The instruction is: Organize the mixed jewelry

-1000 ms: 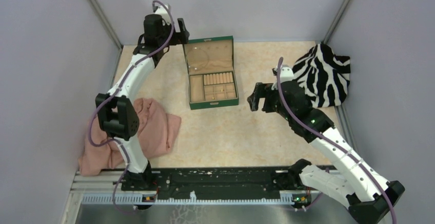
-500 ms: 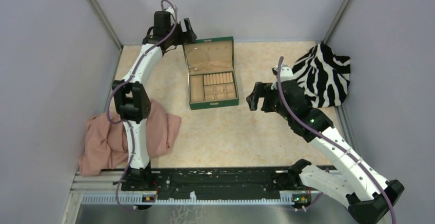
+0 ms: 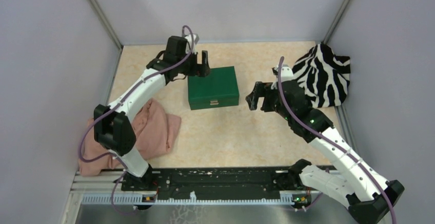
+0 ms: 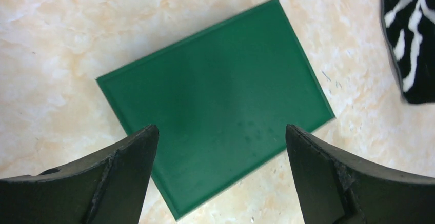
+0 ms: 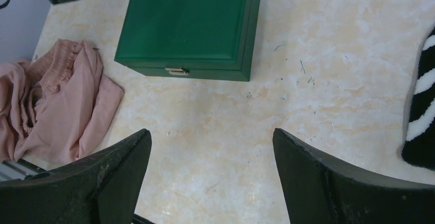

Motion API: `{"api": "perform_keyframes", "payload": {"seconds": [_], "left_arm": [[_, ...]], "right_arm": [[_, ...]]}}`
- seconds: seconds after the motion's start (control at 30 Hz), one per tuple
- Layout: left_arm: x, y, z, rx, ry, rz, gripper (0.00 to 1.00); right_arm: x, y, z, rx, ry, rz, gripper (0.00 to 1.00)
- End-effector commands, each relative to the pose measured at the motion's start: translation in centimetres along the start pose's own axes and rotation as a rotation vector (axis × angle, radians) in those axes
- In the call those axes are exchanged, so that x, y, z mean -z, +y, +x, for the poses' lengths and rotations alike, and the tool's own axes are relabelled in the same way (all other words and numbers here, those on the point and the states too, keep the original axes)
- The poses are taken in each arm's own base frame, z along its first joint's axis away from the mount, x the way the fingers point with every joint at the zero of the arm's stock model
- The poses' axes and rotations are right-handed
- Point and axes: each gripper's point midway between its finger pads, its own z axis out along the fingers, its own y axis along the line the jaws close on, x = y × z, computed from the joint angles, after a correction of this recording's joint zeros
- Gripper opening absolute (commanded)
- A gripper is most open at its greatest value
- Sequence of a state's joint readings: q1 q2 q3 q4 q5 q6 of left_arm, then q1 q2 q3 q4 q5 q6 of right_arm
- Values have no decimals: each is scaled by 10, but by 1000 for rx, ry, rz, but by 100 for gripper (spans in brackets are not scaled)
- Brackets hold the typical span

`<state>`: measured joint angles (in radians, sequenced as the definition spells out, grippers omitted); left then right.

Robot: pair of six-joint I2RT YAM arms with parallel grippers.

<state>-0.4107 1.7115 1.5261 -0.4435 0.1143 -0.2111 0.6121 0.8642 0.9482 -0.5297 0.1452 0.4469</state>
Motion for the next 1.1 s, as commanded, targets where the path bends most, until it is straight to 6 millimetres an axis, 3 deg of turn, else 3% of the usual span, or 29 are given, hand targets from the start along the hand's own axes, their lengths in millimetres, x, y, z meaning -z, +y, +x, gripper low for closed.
{"api": "perform_keyframes", "payload": {"seconds": [0.0,0.17,0.23,0.3,0.4,0.53,0.57,0.6,0.67,0.83,0.9,0.97,1.07], "left_arm": [[19,-26,1,-144,-53,-29,99],[-2,-51,29,-191,11,-52,98],[-7,-60,36,-176,27,-45,93],[-14,-57,46,-157,39,-100,88],[-35,-40,91,-81,120,-177,87],[-69,-15,192,9,329,-232,88],[-72,-11,211,21,391,-246,88],[-72,-11,217,26,423,-258,88],[-65,-16,198,9,387,-261,89],[-9,-39,67,-41,38,-242,92],[15,-47,28,-52,-74,-222,93],[36,-52,0,-65,-164,-200,98],[61,-59,-25,-107,-257,-160,99]], "right_arm": [[-1,7,-16,-12,-73,-30,87],[1,4,-15,-28,-79,-18,87],[3,0,-15,-27,-79,-1,87],[5,-3,-14,-25,-81,13,87],[7,-6,-11,-29,-82,19,87],[8,-8,-6,-35,-79,22,87],[8,-8,-7,-34,-79,24,87],[9,-9,-7,-34,-79,27,87],[12,-11,-7,-30,-80,33,87],[13,-11,-9,-25,-86,36,87],[12,-10,-10,-30,-93,31,87],[12,-9,-11,-35,-97,28,87],[12,-13,-12,-43,-99,54,87]]}}
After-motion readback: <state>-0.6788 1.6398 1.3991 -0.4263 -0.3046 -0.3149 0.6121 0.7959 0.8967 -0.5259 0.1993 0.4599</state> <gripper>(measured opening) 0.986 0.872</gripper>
